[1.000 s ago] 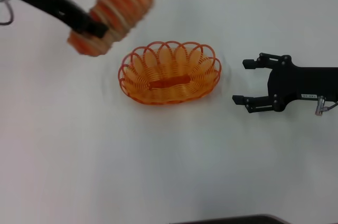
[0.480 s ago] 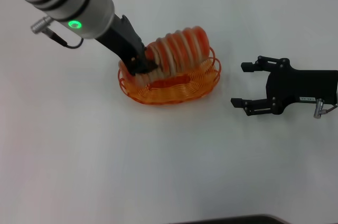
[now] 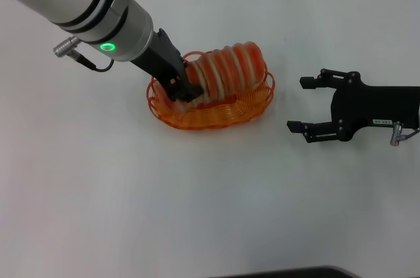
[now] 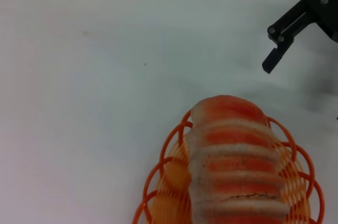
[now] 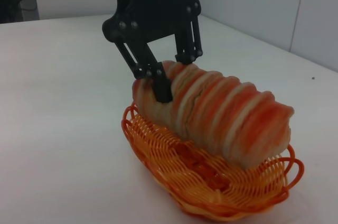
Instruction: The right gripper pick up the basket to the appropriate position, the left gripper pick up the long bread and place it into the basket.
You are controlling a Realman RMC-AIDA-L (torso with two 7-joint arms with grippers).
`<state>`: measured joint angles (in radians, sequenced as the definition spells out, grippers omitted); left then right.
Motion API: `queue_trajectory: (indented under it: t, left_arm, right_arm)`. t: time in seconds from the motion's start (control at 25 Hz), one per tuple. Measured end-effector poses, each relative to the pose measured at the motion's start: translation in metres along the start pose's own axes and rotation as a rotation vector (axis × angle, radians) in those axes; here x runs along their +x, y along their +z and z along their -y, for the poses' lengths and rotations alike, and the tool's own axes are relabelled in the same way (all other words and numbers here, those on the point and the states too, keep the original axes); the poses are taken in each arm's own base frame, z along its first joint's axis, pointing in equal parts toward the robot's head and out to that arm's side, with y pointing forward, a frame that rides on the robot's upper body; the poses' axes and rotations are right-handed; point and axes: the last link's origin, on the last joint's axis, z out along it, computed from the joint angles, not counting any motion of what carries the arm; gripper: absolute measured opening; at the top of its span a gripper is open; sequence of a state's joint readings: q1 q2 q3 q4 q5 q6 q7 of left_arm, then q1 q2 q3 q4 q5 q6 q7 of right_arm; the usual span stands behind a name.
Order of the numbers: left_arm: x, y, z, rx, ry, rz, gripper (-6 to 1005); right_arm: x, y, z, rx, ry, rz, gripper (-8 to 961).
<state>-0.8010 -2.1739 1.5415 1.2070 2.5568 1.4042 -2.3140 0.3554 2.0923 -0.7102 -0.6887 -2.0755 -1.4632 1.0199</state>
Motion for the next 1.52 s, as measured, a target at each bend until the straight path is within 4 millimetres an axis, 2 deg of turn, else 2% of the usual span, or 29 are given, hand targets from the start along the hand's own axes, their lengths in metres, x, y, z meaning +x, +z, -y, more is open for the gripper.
queue_trajectory:
  t: [0.4,0.56,0.64,0.76,0.8,0.84,0.96,1.08,1.16,1.28,1.52]
  left_arm:
    - [-0.003,-0.002,0.001,-0.003,-0.023,-0.055,517]
    - [-0.005,-0.021,0.006,-0.022,-0.074,-0.206,643]
    - [-0.013,-0.034,0.011,-0.036,-0.113,-0.305,720]
    - [-0.038,-0.055,0.020,-0.058,-0.184,-0.460,826]
    - [-0.052,-0.061,0.022,-0.059,-0.209,-0.508,855]
    - [-0.075,-0.066,0.026,-0.046,-0.256,-0.553,883]
    - [-0.118,-0.068,0.027,-0.013,-0.328,-0.584,940]
    - [-0.168,-0.063,0.017,-0.015,-0.393,-0.588,940]
    - [-0.192,-0.056,0.006,-0.033,-0.430,-0.592,939]
    - [-0.216,-0.043,-0.011,-0.050,-0.455,-0.597,939]
    - [-0.240,-0.023,-0.040,-0.010,-0.438,-0.596,938]
  right_arm:
    - [0.000,0.000,0.001,0.004,-0.001,-0.002,924]
    - [0.000,0.000,0.001,0.004,0.000,-0.002,924]
    - [0.000,0.000,0.000,0.002,0.000,-0.001,924]
    - [0.000,0.000,0.000,0.001,-0.002,0.000,924]
    - [0.000,0.000,0.000,0.001,-0.003,0.000,924]
    - [0.000,-0.001,0.001,0.003,-0.003,0.000,924]
    - [-0.001,-0.002,0.002,0.010,-0.003,0.004,924]
    - [-0.002,-0.003,0.003,0.013,-0.004,0.007,924]
    - [-0.002,-0.004,0.004,0.015,-0.008,0.007,924]
    - [-0.004,-0.004,0.005,0.021,-0.015,0.009,924]
    - [-0.009,-0.006,0.009,0.043,-0.015,0.037,924]
